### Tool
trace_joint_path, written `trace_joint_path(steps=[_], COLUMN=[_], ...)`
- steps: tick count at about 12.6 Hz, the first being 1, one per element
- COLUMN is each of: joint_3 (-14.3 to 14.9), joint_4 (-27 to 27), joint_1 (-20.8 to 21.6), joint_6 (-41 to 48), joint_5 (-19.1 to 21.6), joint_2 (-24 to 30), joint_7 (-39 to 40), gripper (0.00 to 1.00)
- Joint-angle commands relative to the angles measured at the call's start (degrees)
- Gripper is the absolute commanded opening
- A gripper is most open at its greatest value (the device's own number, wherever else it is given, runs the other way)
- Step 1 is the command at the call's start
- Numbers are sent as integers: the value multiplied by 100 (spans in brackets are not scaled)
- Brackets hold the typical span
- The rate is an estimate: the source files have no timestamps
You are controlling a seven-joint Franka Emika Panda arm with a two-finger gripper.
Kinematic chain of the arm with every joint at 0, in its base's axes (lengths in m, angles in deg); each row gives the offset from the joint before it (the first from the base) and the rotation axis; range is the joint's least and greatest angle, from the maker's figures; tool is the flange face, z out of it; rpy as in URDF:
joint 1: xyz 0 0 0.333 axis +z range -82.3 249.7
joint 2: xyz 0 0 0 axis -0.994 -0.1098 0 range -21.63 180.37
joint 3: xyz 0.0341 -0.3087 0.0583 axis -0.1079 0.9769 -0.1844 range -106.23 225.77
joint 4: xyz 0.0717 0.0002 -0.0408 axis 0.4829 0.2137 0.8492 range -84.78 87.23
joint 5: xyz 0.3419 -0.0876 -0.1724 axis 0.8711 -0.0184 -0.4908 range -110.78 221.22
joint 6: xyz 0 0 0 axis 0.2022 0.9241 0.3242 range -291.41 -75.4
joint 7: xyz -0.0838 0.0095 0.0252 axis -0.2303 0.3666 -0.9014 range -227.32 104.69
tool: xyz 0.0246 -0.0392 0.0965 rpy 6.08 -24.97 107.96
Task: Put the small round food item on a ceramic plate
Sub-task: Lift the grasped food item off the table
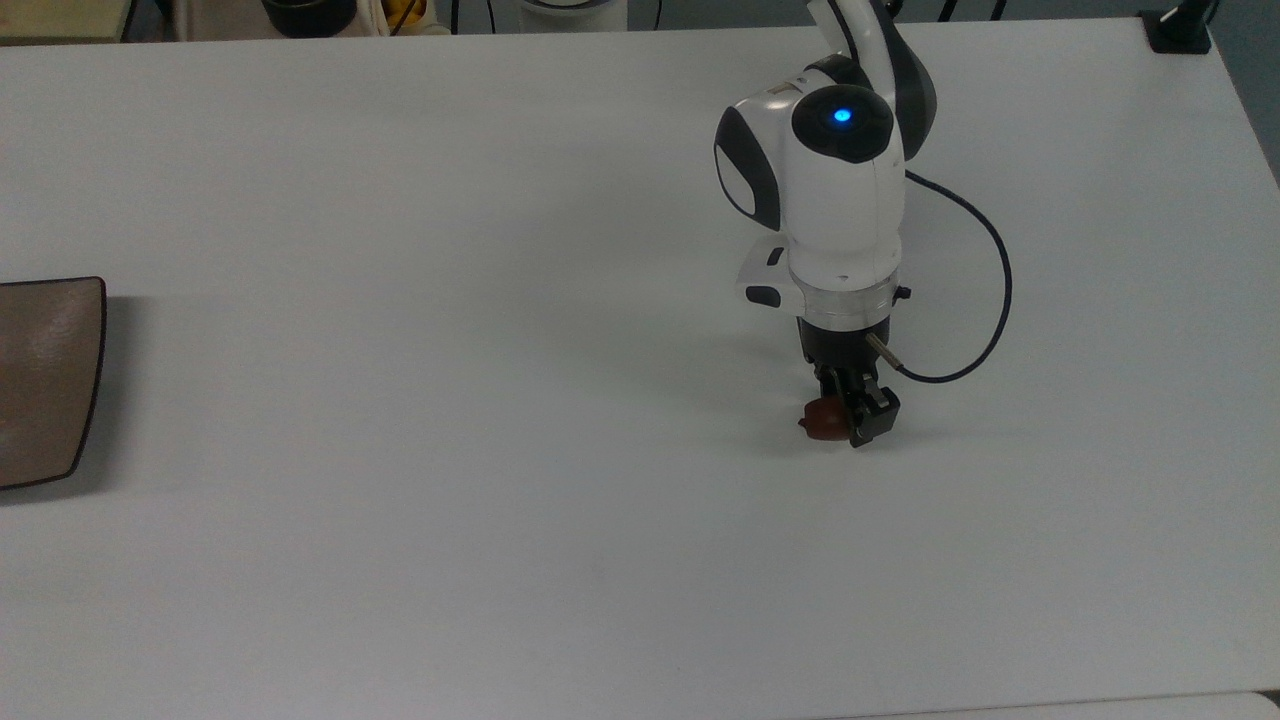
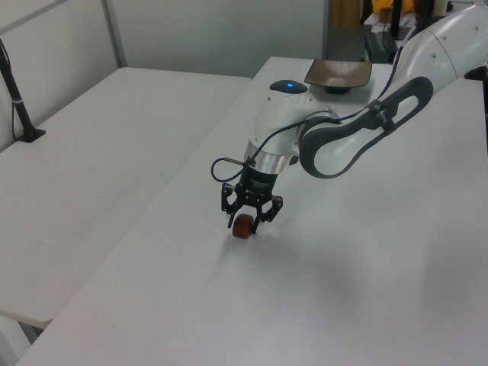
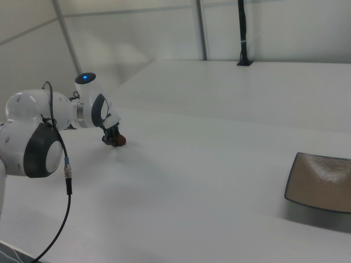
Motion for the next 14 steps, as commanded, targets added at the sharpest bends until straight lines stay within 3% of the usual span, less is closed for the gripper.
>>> trace_joint_path(steps=[1,8,12,14], joint_3=[25,7,7,7], joint_4=[-79,123,317,273], joint_1=[62,-69,-96,-315], joint_6=[-69,27,772,1396], joint_5=[-288,-517,-438,-386], joint_2=[-53,429,729,790], joint_7=[-164,151,1564,2522], gripper=[17,19,21,21])
